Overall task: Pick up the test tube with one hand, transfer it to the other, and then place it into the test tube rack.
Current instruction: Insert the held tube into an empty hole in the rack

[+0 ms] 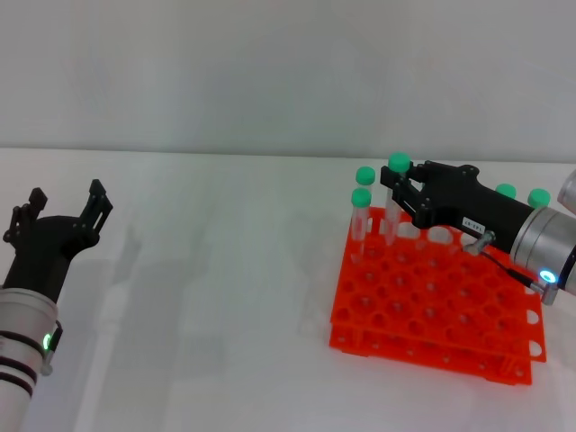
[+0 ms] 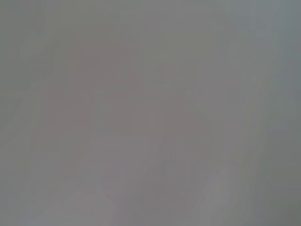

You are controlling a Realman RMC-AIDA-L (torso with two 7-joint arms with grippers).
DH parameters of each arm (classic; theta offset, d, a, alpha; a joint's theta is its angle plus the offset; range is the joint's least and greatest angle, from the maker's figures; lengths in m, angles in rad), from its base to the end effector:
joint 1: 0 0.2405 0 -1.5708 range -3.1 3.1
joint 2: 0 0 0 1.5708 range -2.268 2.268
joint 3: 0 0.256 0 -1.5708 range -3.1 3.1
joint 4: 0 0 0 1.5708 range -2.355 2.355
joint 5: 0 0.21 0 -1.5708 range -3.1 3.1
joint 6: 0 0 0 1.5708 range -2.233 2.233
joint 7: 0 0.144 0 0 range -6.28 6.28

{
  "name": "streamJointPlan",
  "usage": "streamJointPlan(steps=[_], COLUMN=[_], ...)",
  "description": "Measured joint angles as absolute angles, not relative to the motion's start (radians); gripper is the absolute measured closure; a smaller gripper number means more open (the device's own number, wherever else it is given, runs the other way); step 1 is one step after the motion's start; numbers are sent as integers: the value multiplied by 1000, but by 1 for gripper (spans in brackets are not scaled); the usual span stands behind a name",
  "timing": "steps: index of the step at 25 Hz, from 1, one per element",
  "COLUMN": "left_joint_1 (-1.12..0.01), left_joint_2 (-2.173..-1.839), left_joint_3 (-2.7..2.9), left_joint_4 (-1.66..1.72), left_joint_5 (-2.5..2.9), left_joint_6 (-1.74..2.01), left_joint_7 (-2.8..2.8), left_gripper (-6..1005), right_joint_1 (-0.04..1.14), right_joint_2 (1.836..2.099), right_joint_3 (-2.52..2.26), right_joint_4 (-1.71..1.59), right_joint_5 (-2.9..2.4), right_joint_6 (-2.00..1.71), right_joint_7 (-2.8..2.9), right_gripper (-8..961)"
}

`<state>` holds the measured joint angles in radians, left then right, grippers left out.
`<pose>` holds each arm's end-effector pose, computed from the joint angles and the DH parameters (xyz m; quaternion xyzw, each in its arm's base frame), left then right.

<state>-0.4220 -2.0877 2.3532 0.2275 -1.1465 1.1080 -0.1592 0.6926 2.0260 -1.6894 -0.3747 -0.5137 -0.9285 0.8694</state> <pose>-0.3400 0.3317 -0.0093 -0.6084 -0.3258 -0.3257 0.6462 0.1913 0.4105 -0.0491 -0.8699 0.1770 0.3387 0.3119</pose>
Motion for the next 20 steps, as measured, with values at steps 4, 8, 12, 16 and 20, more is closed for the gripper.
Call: streamJointPlan(steps=[4, 8, 12, 16, 20], left_joint_1=[-429, -433, -433, -433, -433], left_joint_2=[-2088, -2088, -2088, -2088, -2089], left_joint_3=[2353, 2352, 2352, 2352, 2354], left_joint_4=[227, 227, 227, 227, 228], left_joint_5=[-1146, -1146, -1146, -1146, -1146], left_joint_6=[1098, 1097, 1097, 1097, 1097], left_joint_7=[-159, -166, -168, -168, -169], left_gripper=[150, 150, 150, 150, 150], right_joint_1=[693, 695, 695, 692, 680], right_joint_2=[2028, 2028, 2028, 2028, 2028], right_joint_3=[-1686, -1689, -1691, -1708, -1722], right_joint_4=[-374, -373, -370, -365, -366], right_joint_5=[-511, -510, -509, -509, -509], right_joint_6=[-910, -866, -859, -857, -856], right_joint_7=[844, 834, 833, 833, 833], right_gripper=[749, 748, 747, 747, 746])
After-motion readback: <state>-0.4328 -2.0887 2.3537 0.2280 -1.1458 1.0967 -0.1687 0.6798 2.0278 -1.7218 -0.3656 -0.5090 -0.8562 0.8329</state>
